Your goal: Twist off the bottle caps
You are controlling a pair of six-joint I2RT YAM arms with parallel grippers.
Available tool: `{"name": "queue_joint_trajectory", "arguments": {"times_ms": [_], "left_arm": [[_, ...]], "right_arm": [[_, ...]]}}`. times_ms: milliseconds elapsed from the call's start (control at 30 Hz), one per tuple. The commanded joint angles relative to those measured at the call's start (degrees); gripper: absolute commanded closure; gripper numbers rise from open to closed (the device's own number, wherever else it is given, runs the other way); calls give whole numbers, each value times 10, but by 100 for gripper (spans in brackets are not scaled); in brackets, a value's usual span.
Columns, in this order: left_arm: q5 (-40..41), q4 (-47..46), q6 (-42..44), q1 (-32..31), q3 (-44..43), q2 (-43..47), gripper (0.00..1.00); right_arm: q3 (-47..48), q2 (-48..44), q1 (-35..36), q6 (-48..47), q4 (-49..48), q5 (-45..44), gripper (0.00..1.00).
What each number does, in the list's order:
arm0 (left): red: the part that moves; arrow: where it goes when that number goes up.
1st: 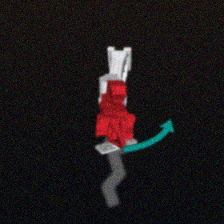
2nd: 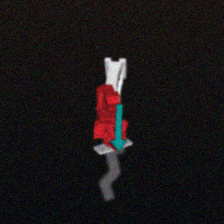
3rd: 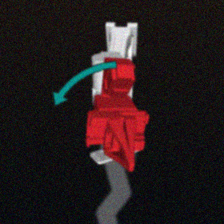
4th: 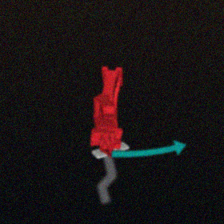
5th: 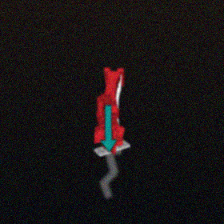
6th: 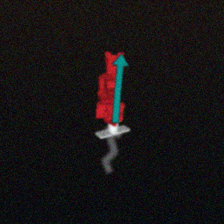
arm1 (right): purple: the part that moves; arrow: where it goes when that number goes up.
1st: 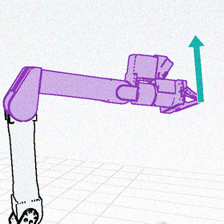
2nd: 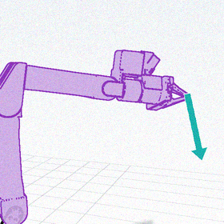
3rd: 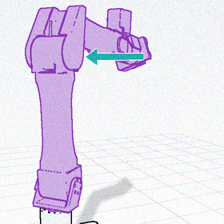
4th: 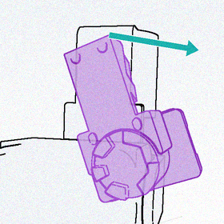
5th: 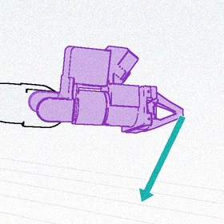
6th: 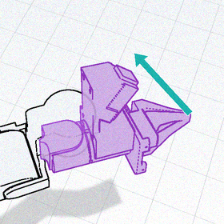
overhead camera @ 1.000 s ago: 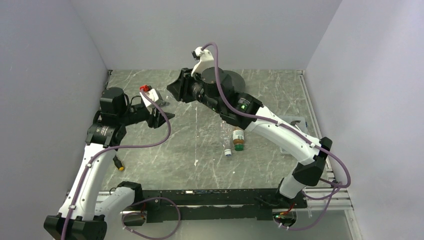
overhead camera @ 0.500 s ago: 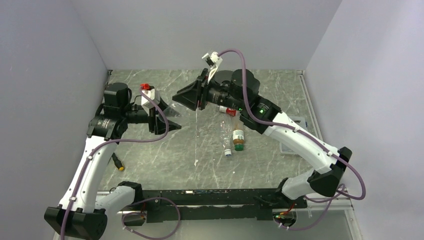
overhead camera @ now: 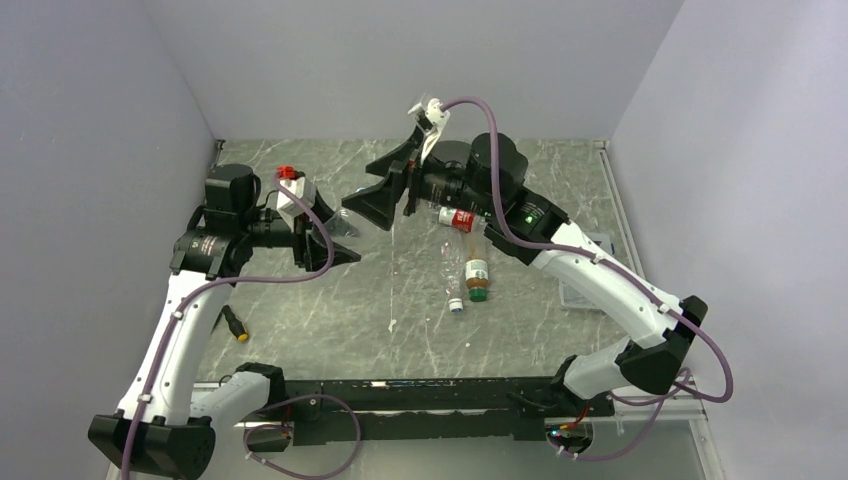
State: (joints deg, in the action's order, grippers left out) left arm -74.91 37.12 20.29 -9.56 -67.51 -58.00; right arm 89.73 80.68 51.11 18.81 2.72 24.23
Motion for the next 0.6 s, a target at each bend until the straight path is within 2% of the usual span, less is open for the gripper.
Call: {"name": "queue_joint_trajectory", "arguments": {"times_ms": [0, 133, 233, 433, 567], "left_arm": [[40, -51, 0, 2, 10, 15, 75], [117, -103, -3, 2, 37, 35, 75], [190, -119, 18, 2, 50, 41, 74], [255, -131, 43, 1, 64, 41, 75], [264, -135, 45, 1, 69, 47, 75]], "right_arm": [[53, 3, 7, 4, 49, -143, 0], [89, 14, 14, 82, 112, -294, 0], [81, 9, 44, 96, 105, -350, 0], [145, 64, 70, 107, 150, -383, 1], [154, 87, 70, 119, 150, -380, 10]]}}
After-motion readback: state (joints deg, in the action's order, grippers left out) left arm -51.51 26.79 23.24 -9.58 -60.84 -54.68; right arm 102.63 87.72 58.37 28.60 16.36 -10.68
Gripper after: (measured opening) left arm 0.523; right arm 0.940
